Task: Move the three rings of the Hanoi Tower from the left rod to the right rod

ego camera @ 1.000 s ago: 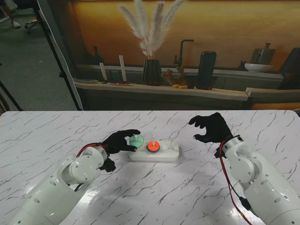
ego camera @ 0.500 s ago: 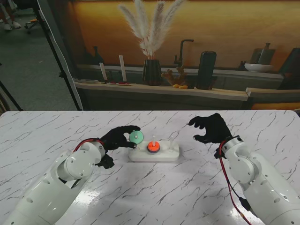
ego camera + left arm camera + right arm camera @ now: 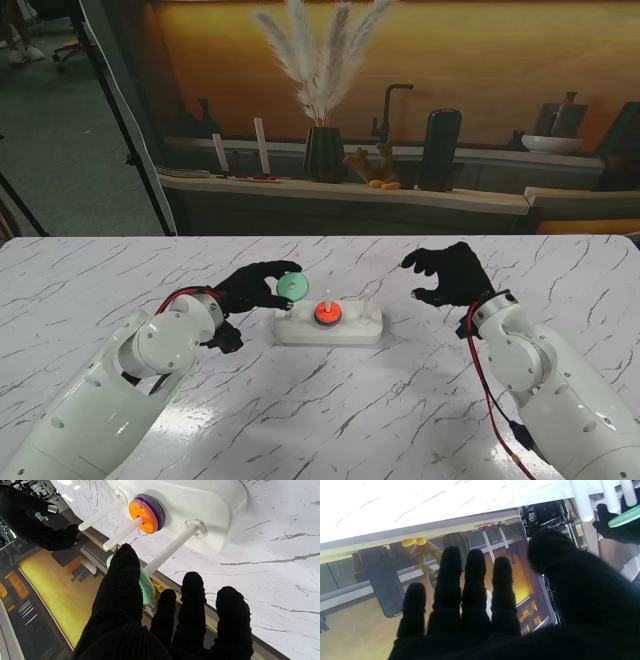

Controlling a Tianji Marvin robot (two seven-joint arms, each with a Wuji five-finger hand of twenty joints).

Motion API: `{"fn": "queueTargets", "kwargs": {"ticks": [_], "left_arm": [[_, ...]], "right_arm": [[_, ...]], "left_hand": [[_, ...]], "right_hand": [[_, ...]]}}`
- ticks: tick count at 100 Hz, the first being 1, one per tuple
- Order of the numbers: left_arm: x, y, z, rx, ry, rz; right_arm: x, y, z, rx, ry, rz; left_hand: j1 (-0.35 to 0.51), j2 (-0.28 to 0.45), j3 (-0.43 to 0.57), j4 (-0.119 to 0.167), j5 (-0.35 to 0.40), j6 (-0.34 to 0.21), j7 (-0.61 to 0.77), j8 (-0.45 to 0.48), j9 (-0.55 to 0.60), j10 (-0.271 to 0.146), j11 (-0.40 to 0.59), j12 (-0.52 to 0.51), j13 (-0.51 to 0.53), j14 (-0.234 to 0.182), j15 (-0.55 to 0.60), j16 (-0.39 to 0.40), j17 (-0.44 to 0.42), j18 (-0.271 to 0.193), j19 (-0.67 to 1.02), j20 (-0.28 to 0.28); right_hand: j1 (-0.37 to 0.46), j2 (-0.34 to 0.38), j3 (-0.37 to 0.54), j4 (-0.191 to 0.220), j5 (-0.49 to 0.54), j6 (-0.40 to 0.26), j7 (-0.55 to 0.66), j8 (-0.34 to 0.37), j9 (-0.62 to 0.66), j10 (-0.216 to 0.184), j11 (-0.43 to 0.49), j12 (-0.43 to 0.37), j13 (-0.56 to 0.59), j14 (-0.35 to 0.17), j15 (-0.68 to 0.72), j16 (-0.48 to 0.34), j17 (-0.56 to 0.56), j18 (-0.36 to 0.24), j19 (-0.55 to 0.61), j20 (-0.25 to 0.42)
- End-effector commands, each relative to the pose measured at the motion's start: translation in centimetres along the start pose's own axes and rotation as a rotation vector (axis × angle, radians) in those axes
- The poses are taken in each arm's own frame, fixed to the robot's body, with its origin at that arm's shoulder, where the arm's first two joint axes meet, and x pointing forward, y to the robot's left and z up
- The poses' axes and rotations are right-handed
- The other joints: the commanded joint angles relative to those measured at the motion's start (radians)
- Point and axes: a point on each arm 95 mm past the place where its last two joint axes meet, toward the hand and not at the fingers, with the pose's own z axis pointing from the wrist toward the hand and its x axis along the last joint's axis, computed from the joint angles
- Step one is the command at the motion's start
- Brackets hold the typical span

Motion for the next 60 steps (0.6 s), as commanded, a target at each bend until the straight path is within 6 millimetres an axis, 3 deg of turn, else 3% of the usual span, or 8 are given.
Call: {"fn": "queueTargets", "kwargs": {"ticks": [1, 33, 60], "left_arm": [[0.6, -0.3, 0.0, -0.011, 0.026, 0.003], [1.8, -1.5, 0.3, -0.032, 0.055, 0.02], [3.6, -2.1, 2.0, -0.06, 0.103, 0.032]], "right_arm": [[0.3, -0.5, -0.1, 0.002, 0.002, 0.011], [-0.3, -0.3, -0.3, -0.001, -0.019, 0.0], [-1.3, -0.5, -0.9, 0.015, -0.051, -0.019]], "left_hand": [[0.069, 0.151, 0.074, 0.024, 0.112, -0.087, 0.109, 0.051, 0.019, 0.003, 0.012, 0.013, 0.028, 0.006, 0.031, 0.022, 0.009, 0.049, 0.05, 0.023], [0.069, 0.151, 0.073, 0.024, 0.116, -0.089, 0.106, 0.055, 0.019, 0.003, 0.008, 0.012, 0.031, 0.004, 0.04, 0.029, 0.021, 0.048, 0.06, 0.035], [0.069, 0.149, 0.076, 0.025, 0.118, -0.092, 0.106, 0.058, 0.019, -0.002, 0.008, 0.013, 0.034, 0.0, 0.046, 0.034, 0.03, 0.048, 0.068, 0.044]], "right_hand": [[-0.012, 0.011, 0.003, 0.043, 0.018, 0.014, 0.004, 0.013, 0.011, -0.011, 0.018, 0.008, 0.014, -0.007, 0.013, 0.009, -0.007, 0.312, 0.02, 0.019], [-0.011, 0.01, 0.003, 0.042, 0.019, 0.015, 0.003, 0.013, 0.011, -0.011, 0.017, 0.007, 0.014, -0.007, 0.013, 0.009, -0.007, 0.311, 0.02, 0.019], [-0.009, 0.009, 0.003, 0.042, 0.019, 0.013, 0.004, 0.013, 0.011, -0.012, 0.018, 0.008, 0.015, -0.007, 0.012, 0.008, -0.006, 0.31, 0.02, 0.018]]}}
